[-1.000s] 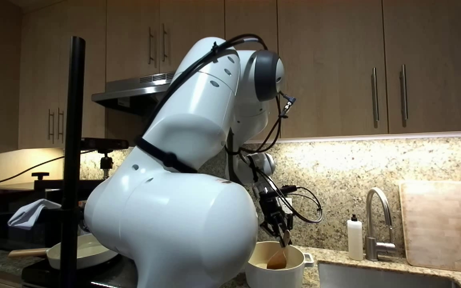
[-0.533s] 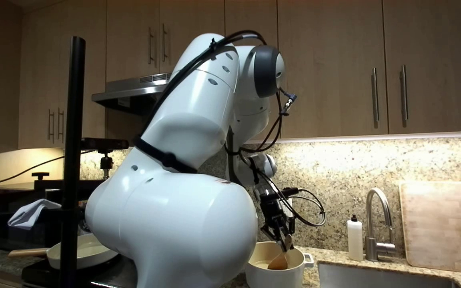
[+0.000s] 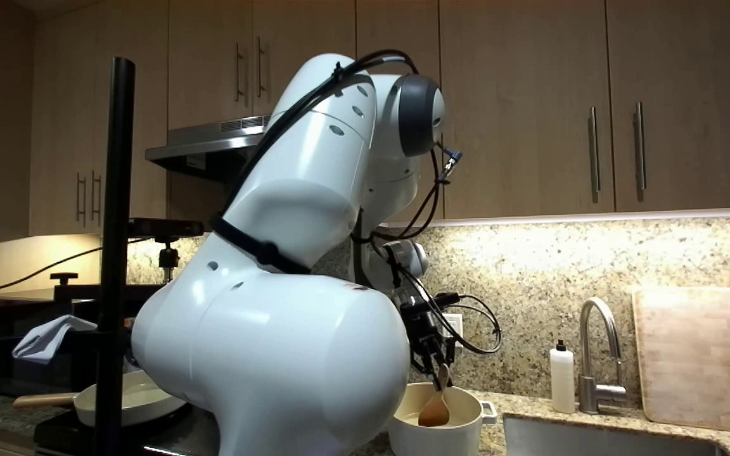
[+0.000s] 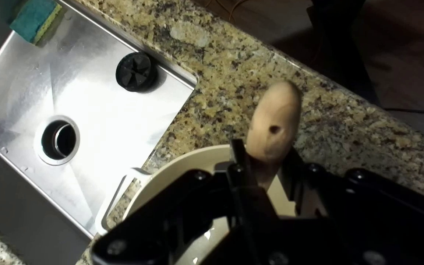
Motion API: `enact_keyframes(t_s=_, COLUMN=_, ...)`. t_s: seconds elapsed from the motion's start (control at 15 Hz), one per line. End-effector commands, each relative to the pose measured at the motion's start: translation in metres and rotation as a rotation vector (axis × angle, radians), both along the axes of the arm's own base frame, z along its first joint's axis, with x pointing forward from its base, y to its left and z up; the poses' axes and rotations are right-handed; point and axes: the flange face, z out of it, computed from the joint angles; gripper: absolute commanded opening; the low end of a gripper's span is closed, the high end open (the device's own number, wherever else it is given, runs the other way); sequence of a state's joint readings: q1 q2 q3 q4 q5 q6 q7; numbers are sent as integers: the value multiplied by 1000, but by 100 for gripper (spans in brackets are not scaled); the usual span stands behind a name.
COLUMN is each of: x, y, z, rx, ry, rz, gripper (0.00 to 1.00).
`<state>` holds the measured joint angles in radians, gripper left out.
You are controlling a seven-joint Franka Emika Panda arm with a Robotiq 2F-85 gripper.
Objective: Pick up the cooking stick and stir in the pot
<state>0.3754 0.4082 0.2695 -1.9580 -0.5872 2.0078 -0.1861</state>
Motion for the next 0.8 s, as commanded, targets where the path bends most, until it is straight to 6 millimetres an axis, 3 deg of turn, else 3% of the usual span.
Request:
enact_keyframes(t_s=0.0, x=4, y=15, z=14, rx=20, ry=-43, rz=2, gripper=9)
enact_keyframes(t_s=0.27, x=14, y=12, z=23, rx=-2, ry=-62, rz=6, gripper=9)
enact_keyframes(t_s=0.73, x=23, y=-39, z=10, rx=-27, ry=-17, rz=-39, gripper=9)
